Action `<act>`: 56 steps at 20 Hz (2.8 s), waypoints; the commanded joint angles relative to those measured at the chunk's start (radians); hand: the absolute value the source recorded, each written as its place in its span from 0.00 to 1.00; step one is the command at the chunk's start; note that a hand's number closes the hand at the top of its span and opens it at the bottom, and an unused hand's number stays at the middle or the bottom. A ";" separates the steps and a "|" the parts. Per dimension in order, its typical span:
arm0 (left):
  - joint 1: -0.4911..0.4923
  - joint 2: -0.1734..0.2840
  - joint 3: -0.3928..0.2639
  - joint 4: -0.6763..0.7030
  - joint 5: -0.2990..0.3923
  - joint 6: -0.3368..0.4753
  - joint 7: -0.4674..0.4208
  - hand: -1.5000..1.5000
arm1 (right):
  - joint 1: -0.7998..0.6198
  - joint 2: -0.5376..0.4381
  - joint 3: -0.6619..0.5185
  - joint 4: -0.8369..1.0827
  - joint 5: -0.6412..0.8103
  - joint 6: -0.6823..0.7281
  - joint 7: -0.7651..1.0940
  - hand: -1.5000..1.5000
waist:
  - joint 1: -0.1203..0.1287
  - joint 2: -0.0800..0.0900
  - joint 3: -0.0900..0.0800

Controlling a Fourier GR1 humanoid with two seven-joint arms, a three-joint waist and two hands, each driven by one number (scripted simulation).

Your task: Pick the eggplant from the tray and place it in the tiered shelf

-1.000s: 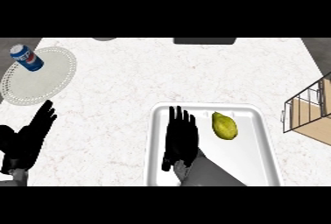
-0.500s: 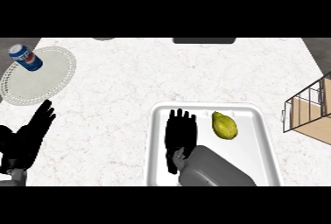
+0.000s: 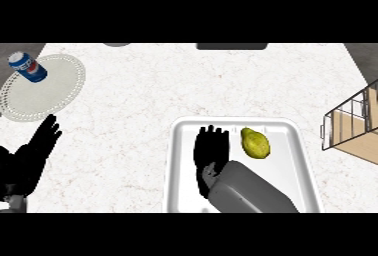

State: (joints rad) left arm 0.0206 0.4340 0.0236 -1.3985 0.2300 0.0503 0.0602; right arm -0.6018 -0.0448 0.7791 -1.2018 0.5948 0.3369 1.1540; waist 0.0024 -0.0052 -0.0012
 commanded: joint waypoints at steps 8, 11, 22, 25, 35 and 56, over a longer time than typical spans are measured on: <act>0.010 -0.020 0.006 -0.045 -0.032 0.018 0.034 0.50 | 0.032 -0.029 -0.062 0.027 0.083 0.113 0.087 0.00 | -0.001 0.003 0.001; -0.009 -0.047 0.010 0.012 -0.033 0.004 0.008 0.50 | 0.107 -0.059 -0.046 -0.017 0.125 0.098 0.048 0.00 | -0.006 0.003 0.001; -0.020 -0.035 0.044 0.017 -0.040 -0.045 0.009 0.50 | 0.121 0.018 -0.144 0.109 0.207 0.072 -0.028 1.00 | 0.000 0.005 0.001; 0.045 -0.041 0.032 -0.095 -0.043 -0.031 0.070 0.50 | 0.205 0.009 -0.113 0.027 0.226 0.107 -0.038 1.00 | 0.002 0.002 0.002; -0.012 -0.030 0.084 -0.044 -0.046 -0.069 0.064 0.50 | 0.106 0.043 -0.092 0.070 0.322 0.081 -0.063 1.00 | 0.008 0.005 0.001; 0.104 -0.035 0.153 -0.055 -0.044 -0.063 0.009 0.50 | 0.787 -0.567 -0.696 -1.045 -0.047 -0.198 -0.646 1.00 | -0.119 -0.019 0.004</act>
State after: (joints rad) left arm 0.1129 0.3798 0.1589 -1.4470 0.1784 0.0014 0.0797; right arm 0.0436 -0.5739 0.2301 -2.1007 0.7004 0.1641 0.5673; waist -0.1031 -0.0230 0.0023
